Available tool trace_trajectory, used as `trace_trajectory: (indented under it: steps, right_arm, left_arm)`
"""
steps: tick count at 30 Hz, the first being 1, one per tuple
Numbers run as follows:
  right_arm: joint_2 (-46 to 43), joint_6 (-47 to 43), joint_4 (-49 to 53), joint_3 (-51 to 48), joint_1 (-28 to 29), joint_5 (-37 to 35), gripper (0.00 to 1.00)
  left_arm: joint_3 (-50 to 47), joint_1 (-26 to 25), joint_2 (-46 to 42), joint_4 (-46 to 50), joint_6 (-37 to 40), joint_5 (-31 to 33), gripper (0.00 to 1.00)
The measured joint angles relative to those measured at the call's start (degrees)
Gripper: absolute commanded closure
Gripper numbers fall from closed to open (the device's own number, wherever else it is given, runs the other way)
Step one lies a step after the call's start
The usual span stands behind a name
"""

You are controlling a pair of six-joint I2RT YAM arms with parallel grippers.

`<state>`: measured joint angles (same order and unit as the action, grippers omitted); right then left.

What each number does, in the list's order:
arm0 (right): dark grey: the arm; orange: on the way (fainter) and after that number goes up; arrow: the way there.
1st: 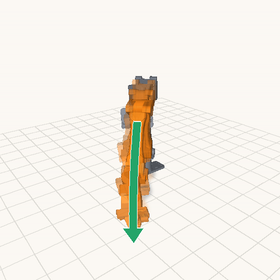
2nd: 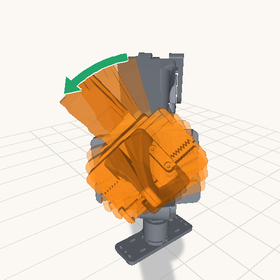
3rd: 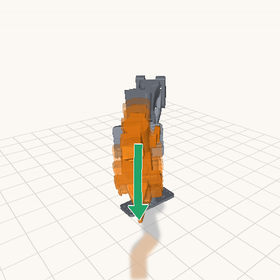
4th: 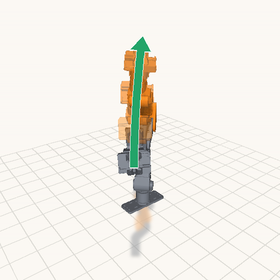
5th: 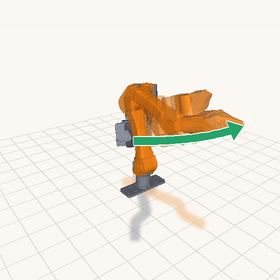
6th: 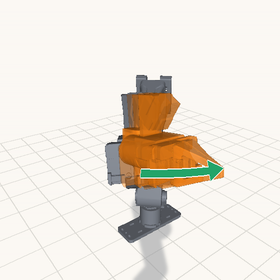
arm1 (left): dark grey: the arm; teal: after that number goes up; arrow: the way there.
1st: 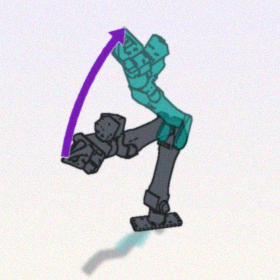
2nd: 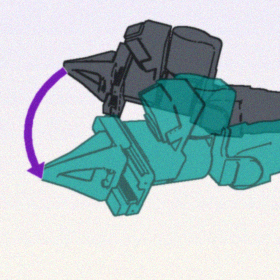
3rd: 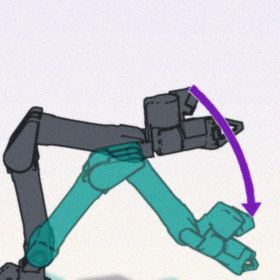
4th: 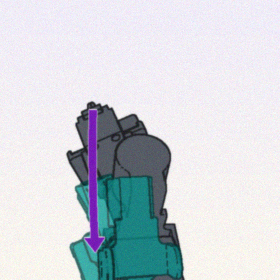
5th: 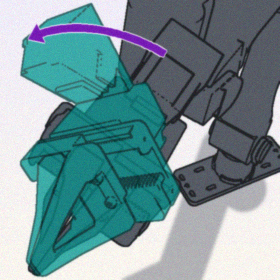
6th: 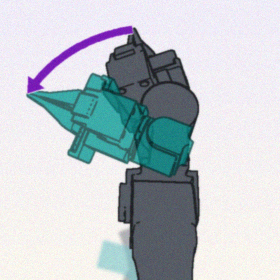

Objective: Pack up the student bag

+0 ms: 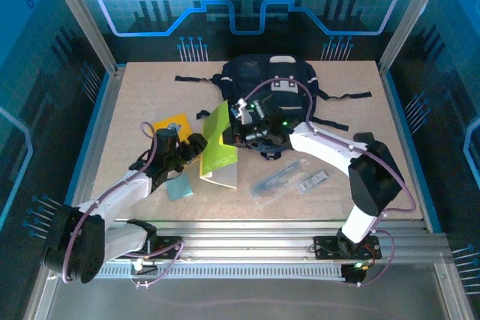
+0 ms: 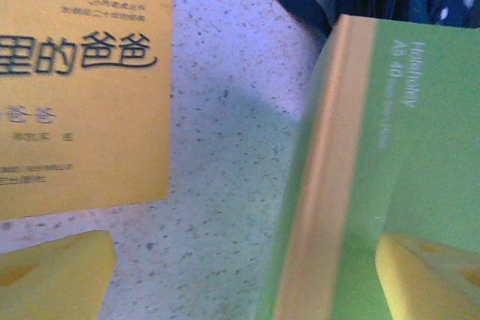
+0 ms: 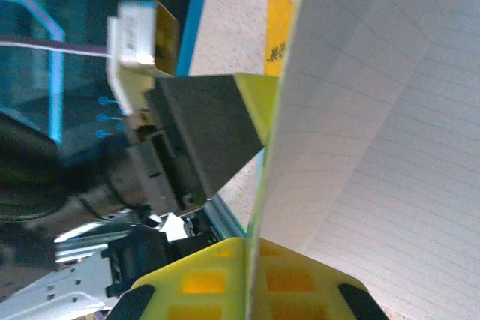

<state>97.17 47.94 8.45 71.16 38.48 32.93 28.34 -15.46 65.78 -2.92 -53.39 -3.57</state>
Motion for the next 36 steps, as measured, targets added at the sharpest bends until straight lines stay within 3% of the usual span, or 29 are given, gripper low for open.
trace_trajectory:
  steps: [11,14,17,22,24,25,27,28,29,32,36]
  right_arm:
    - [-0.33,5.14,-11.04,-11.80,-6.34,6.82,1.00]
    - [0.59,6.01,-13.64,-13.60,-7.34,7.87,1.00]
    - [1.84,6.32,-15.52,-14.82,-8.07,8.50,1.00]
    - [3.67,6.51,-16.85,-16.04,-9.03,9.14,1.00]
    - [3.78,6.47,-16.55,-16.33,-9.20,9.27,0.99]
    - [3.78,6.38,-16.20,-16.33,-9.20,9.20,0.96]
    - [3.76,5.75,-15.50,-16.31,-9.35,9.11,0.84]
    - [3.72,5.42,-14.84,-16.17,-9.31,9.07,0.57]
    - [3.56,4.90,-13.92,-15.93,-9.31,8.61,0.36]
    - [2.23,3.39,-9.70,-15.37,-9.68,4.87,0.02]
    - [-2.19,1.44,-2.56,-14.51,-9.77,-0.94,0.00]
  left_arm:
    - [-4.17,-1.29,9.29,-25.20,-9.84,-5.97,0.17]
    - [-4.15,-2.84,12.22,-29.62,-11.41,-6.93,0.24]
    - [-4.07,-4.15,16.02,-33.86,-13.18,-8.02,0.38]
    - [-4.09,-4.37,20.63,-38.71,-15.91,-9.70,0.82]
    - [-3.78,-4.39,19.78,-38.10,-15.30,-10.27,0.95]
    - [-3.23,-4.55,18.43,-36.22,-14.23,-10.25,1.00]
    - [-1.46,-4.59,14.84,-30.60,-12.00,-9.92,1.00]
    - [-0.31,-4.76,12.74,-27.06,-10.34,-9.29,1.00]
    - [0.74,-4.83,10.93,-23.91,-9.07,-8.63,1.00]
    - [4.48,-4.68,5.29,-13.92,-4.87,-5.18,1.00]
    - [9.03,-3.69,1.64,-4.94,-1.42,-1.09,1.00]
